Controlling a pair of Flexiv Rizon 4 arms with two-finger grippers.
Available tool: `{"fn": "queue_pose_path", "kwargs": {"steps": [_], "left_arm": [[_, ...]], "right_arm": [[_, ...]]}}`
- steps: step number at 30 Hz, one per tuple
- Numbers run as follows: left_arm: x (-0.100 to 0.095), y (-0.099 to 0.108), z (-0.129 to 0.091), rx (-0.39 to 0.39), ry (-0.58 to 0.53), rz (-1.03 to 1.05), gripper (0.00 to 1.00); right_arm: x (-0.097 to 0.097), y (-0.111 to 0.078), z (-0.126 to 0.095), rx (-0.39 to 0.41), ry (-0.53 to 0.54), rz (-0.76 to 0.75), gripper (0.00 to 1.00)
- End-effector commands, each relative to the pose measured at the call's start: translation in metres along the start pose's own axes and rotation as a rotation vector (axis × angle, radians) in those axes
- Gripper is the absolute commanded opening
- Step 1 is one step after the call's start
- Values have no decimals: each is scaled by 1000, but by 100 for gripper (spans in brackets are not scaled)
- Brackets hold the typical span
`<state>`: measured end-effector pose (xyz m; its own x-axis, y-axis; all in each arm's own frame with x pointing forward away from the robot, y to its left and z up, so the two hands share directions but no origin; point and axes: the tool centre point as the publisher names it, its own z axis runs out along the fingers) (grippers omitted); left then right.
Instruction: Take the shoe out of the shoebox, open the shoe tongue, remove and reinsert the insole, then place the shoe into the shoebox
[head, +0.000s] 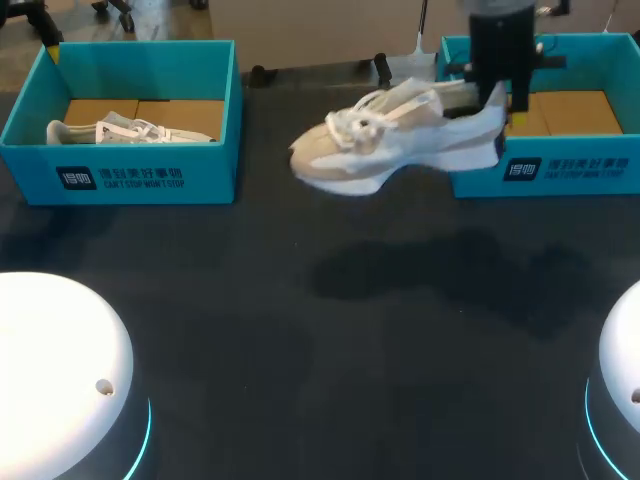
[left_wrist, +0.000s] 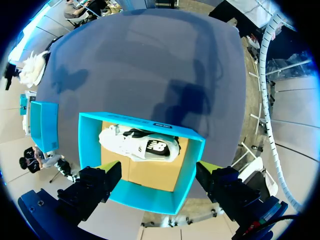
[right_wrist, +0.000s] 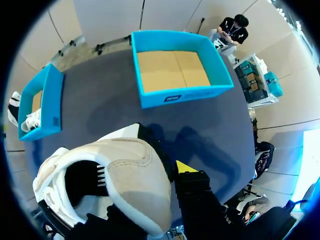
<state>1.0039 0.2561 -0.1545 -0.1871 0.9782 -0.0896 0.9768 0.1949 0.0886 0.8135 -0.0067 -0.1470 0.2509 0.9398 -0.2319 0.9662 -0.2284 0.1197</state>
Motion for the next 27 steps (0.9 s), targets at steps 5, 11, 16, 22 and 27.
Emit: {"fn": "queue_pose_path", "kwargs": {"steps": [5, 11, 16, 22, 27], "left_arm": [[0, -1, 0, -1, 4, 0, 100], [0, -1, 0, -1, 4, 0, 100], [0, -1, 0, -1, 4, 0, 100], [0, -1, 0, -1, 4, 0, 100], [0, -1, 0, -1, 4, 0, 100]], "right_arm": [[23, -57, -4, -40, -5, -12, 0], [38, -88, -5, -43, -1, -9, 0], [53, -112, -2, -38, -35, -29, 0], [70, -134, -3, -59, -43, -93, 0], [72, -136, -3, -53, -25, -90, 0]]}}
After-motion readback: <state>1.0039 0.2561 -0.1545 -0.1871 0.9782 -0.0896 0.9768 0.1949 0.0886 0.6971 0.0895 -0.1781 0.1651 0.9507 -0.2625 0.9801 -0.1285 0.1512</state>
